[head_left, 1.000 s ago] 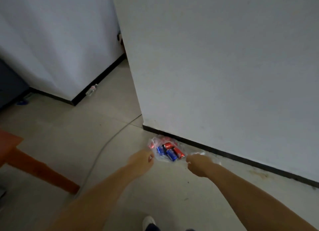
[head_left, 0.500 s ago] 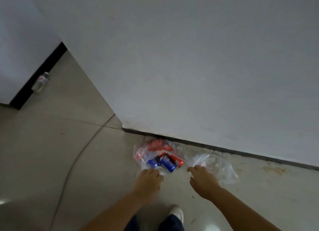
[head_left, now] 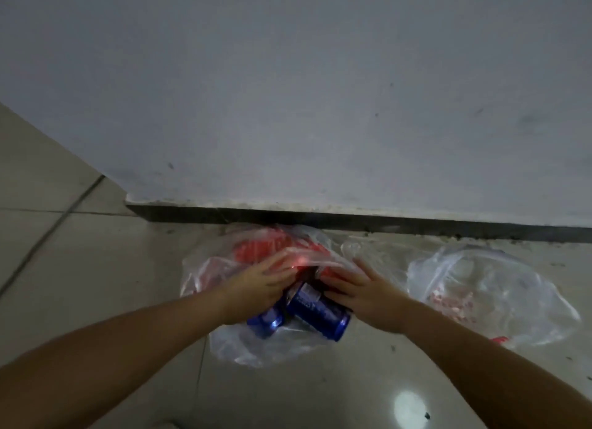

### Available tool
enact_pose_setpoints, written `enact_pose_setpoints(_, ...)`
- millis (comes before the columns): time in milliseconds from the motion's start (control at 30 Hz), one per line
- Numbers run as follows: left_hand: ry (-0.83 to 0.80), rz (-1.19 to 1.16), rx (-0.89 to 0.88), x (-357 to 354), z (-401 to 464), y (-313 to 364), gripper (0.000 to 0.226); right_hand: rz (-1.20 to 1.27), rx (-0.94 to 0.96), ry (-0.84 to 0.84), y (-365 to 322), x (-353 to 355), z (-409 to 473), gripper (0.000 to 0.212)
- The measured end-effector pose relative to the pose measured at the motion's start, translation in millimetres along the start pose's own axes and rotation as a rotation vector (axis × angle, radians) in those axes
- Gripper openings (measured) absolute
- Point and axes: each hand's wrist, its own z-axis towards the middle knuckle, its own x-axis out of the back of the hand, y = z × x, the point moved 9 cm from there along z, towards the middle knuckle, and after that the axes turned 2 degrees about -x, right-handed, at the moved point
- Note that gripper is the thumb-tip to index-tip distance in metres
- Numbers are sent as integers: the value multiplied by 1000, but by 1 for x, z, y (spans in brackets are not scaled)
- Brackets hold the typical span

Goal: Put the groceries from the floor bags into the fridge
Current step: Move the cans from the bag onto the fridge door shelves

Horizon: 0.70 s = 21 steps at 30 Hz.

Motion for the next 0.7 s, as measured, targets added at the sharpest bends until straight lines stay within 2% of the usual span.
enact_pose_setpoints(67,36,-15,56,-23,9,-27,79,-58,-8,7,26,-14,12,65)
enact_pose_setpoints(133,28,-75,123,-38,9,-56,94,24,-119,-58,48,-20,16,75)
enact_pose_setpoints(267,12,-215,235,-40,12,-84,83,350,-349,-236,61,-39,4,83)
enact_pose_setpoints(333,59,-317,265,-37,22,-85,69,453,-416,-227,63,-45,-2,72)
enact_pose_setpoints(400,116,-354,289,-40,30,-88,58,445,-452,-233,68,-54,-6,60)
enact_pose_setpoints(467,142,-316,314,-45,33,-91,52,372,-436,-243,72,-64,-6,61)
enact_pose_setpoints(533,67,-258,311,-49,34,-90,51,443,-455,-230,78,-69,-3,54)
enact_pose_setpoints(633,11,-199,317,-42,34,-88,55,690,-596,-120,94,-61,0,36)
enact_pose_setpoints(700,17,-189,302,-37,33,-85,66,641,-710,-70,103,-43,-2,31)
